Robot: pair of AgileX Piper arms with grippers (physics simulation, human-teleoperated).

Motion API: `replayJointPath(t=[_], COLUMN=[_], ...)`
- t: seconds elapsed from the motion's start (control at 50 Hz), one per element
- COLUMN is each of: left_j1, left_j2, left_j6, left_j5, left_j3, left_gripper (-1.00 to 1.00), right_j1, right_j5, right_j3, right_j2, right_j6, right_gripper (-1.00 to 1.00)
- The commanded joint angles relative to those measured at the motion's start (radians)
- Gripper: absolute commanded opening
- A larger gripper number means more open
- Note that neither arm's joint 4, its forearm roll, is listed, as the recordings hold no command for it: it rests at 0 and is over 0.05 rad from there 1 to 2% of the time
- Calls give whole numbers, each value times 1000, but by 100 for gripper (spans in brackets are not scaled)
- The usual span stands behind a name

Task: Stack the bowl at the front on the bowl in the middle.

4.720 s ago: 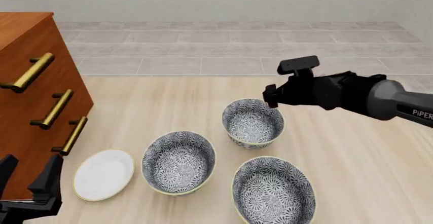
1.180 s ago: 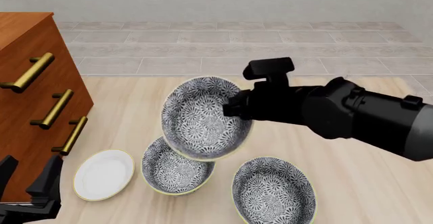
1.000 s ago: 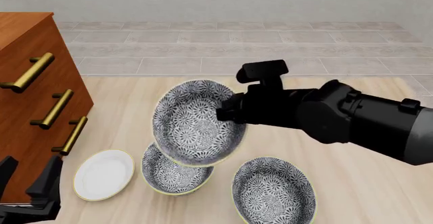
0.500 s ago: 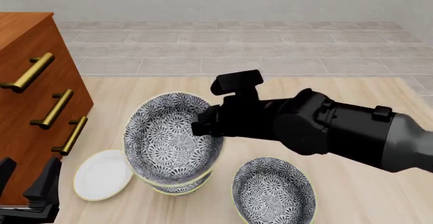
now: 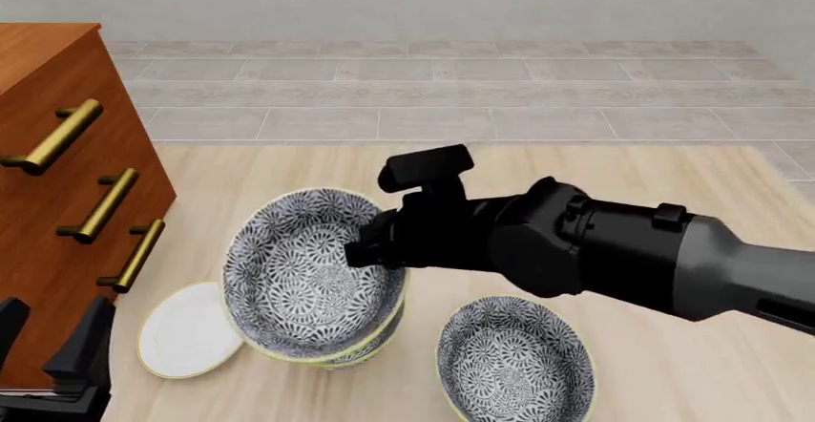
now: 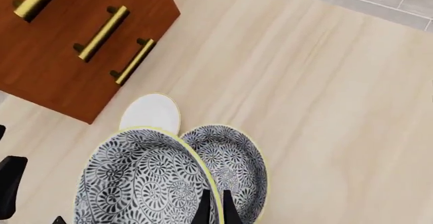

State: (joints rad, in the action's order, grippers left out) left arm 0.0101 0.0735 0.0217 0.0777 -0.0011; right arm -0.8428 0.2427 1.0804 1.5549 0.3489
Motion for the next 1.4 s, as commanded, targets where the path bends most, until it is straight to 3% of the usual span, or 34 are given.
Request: replayJointPath(t=[0.02,0.54,1.4], left_j1=[8,3,10], left_j2=[-23,-5,-8], left_j6=[4,11,9], left_j5=[-16,-3,-7], left_j3=[0,0,0], left_gripper=[100,100,100], right_j1=[17,93,85], right_j5=[-20,-64,-130], right_j3=[13,36,-7], right_j2=[40,167,228], right_j6=[3,-17,-2], right_gripper=[-100,-100,-100])
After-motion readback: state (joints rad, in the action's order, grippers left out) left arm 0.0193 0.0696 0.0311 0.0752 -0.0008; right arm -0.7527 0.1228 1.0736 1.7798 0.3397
